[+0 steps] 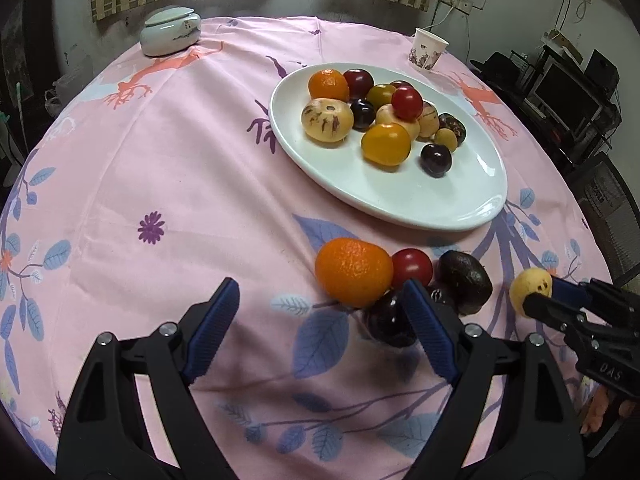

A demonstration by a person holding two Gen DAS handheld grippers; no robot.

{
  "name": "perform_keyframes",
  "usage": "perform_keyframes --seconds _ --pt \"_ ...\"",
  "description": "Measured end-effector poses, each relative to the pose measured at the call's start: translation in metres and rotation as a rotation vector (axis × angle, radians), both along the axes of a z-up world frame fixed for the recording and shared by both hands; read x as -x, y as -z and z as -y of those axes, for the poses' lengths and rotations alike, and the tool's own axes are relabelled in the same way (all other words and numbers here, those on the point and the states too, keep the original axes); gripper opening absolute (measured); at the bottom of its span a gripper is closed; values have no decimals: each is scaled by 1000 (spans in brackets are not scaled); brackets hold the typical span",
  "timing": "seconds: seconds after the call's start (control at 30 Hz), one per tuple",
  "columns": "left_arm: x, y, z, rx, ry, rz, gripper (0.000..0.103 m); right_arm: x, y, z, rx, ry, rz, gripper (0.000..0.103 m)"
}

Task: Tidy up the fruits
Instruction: 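Grasp a tangerine with the left tool while the right tool grasps a yellow apple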

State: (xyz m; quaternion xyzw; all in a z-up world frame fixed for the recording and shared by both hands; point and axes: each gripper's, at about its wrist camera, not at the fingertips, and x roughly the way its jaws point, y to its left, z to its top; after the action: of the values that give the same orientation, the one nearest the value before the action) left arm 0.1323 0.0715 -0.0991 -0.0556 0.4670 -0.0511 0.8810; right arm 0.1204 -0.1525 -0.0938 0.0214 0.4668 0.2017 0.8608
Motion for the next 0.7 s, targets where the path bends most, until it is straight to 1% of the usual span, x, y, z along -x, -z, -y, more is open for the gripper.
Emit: perform_keyframes --seconds 0.07,0.1,0.13,0.17,0.2,0.27,0.33,0.47,0.7 --pt "-7 5 4 26 10 -10 68 1 0 6 -18 10 -3 37" --pt "-9 6 5 35 13 -14 64 1 -1 8 -26 11 -2 37" --pt "-13 10 8 44 25 -26 53 1 -2 9 -32 11 2 37" --pt "-14 11 8 69 33 -21 45 2 -3 10 -36 10 6 37" --pt "-15 12 8 82 31 -19 45 2 -5 10 -39 7 9 37" --pt "-12 10 11 66 30 -20 43 4 -7 10 -44 3 15 37" --pt "-5 5 11 68 25 -13 43 7 -10 9 -47 -1 22 37" --pt "15 -14 13 57 36 32 43 12 -18 6 -47 -7 43 37" --pt "45 -44 14 64 62 102 43 25 -32 -3 -46 -25 77 37"
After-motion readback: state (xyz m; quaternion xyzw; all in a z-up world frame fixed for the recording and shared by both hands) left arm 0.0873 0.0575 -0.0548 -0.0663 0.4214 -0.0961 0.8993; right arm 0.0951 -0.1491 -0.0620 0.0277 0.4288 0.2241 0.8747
